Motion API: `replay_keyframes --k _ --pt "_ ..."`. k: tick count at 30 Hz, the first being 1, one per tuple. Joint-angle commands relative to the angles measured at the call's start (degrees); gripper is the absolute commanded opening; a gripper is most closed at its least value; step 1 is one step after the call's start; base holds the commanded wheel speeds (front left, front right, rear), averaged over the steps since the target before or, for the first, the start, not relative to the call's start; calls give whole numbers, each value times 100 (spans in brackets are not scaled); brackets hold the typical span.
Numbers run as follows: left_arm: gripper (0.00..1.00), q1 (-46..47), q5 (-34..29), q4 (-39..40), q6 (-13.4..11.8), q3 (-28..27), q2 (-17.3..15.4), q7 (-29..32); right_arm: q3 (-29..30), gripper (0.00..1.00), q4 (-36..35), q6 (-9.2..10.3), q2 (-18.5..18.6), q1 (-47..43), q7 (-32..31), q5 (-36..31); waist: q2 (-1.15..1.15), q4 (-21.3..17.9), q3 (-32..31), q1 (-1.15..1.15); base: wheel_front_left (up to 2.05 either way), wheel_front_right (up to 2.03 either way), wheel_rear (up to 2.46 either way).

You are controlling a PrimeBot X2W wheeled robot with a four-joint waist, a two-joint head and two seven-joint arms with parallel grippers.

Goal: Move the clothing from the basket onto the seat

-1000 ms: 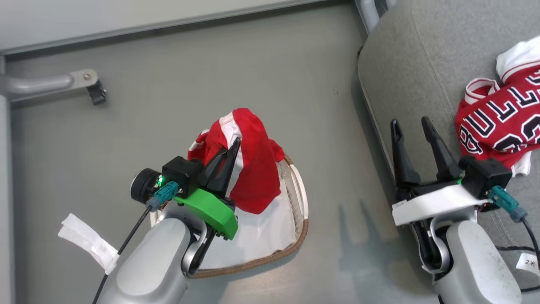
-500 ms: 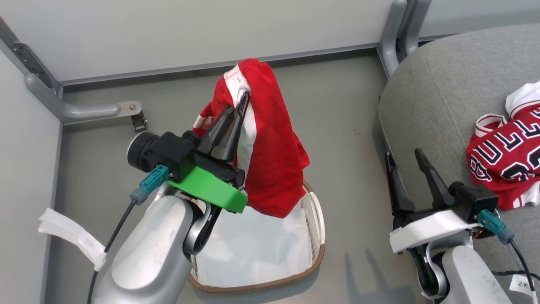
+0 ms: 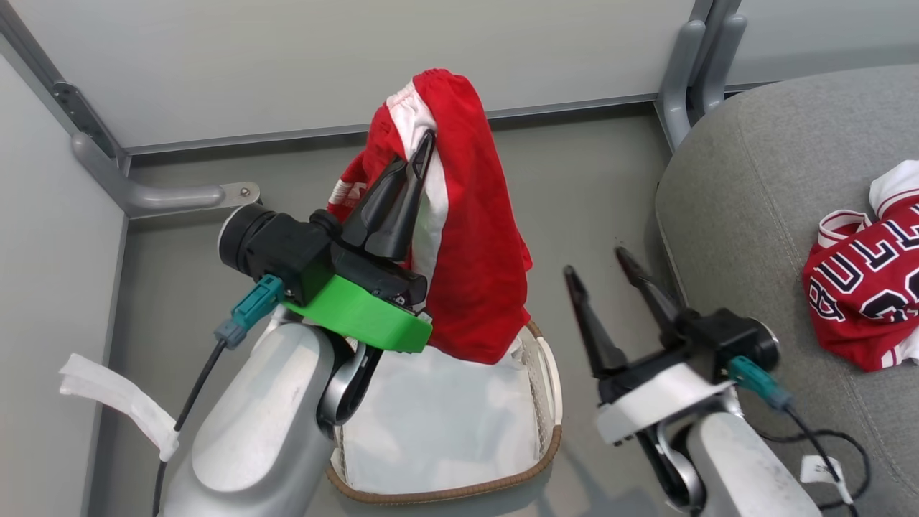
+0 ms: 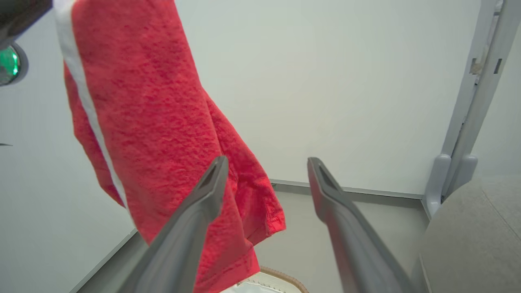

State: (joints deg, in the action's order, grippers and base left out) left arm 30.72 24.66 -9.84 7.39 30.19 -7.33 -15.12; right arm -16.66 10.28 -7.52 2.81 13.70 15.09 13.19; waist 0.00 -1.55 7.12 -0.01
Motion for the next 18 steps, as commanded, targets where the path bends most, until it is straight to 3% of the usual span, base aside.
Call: replay_keyframes --k 1,8,18 --pt "0 -54 21 6 18 21 11 -4 -149 100 39 6 22 141 11 -10 0 15 -3 1 0 0 0" --pt "0 -111 84 -34 18 191 70 -4 -1064 100 325 6 162 1045 12 204 0 137 -2 1 0 0 0" --pt "0 -63 223 -55 19 561 150 -4 -1587 100 680 6 223 1782 11 438 0 423 -22 1 0 0 0"
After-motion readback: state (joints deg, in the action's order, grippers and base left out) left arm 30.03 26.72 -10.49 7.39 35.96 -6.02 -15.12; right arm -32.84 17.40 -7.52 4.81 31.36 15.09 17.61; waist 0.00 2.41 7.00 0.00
